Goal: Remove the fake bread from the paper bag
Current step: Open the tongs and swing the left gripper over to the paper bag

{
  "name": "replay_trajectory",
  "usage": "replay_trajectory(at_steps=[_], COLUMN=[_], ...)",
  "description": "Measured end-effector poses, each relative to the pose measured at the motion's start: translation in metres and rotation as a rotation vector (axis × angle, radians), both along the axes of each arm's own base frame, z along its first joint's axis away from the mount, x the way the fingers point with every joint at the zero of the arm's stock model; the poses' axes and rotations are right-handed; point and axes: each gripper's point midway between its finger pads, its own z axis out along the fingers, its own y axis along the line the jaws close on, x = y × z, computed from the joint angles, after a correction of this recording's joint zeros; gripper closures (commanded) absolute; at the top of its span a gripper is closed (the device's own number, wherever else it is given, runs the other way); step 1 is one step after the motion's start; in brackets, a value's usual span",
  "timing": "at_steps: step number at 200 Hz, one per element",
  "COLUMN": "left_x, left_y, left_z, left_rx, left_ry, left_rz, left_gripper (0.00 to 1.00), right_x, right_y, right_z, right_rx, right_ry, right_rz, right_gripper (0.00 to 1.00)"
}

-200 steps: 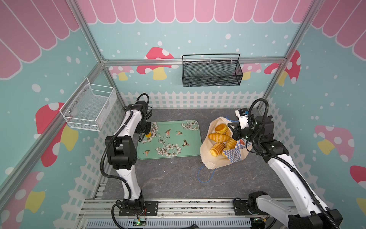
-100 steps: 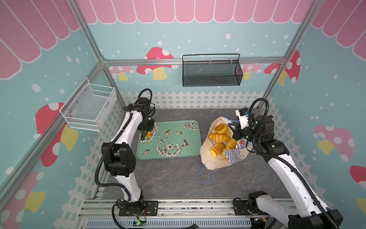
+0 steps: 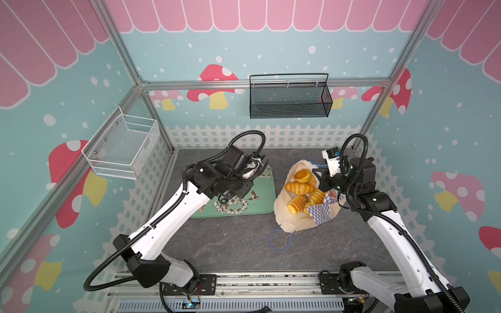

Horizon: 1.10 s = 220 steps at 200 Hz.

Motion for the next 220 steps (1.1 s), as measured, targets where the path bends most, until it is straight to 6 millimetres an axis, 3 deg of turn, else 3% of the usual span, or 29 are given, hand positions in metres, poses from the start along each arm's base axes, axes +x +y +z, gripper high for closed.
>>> replay_trajectory(at_steps=[24, 49, 70, 104, 145, 174, 220], left_x=[-0.042, -0.067, -0.082, -0.081, -0.078, -0.078, -0.073], left_y=[-0.028, -0.041, -0.053, -0.076, -0.116, -0.122, -0.131], left_z=[-0.016, -0.036, -0.04, -0.049, -0.097, -0.124, -0.141], left_rx=[0.073, 0.154, 0.161, 0.174, 0.223, 0.266, 0.291], left_ry=[-0.026, -0.046, -0.057, -0.045, 0.057, 0.124, 0.176], left_rz=[-0.133, -0.211, -0.265, -0.285, -0.287, -0.248, -0.163], left_gripper=[0.58, 0.57, 0.54, 0.53, 0.51, 0.49, 0.46], right_x=[0.0, 0.0, 0.0, -0.002, -0.01, -0.011, -0.013], right_y=[0.0, 0.0, -0.001, -0.001, -0.001, 0.001, 0.003], right_z=[0.0, 0.0, 0.001, 0.002, 0.005, 0.006, 0.003], right_rx=[0.001, 0.001, -0.001, -0.002, -0.001, 0.008, 0.026], right_ry=[0.0, 0.0, -0.002, -0.007, -0.019, -0.016, -0.002], right_rz=[0.002, 0.0, -0.003, -0.005, 0.007, 0.019, 0.028], right_gripper=[1.0, 1.0, 1.0, 1.0, 1.0, 1.0, 1.0])
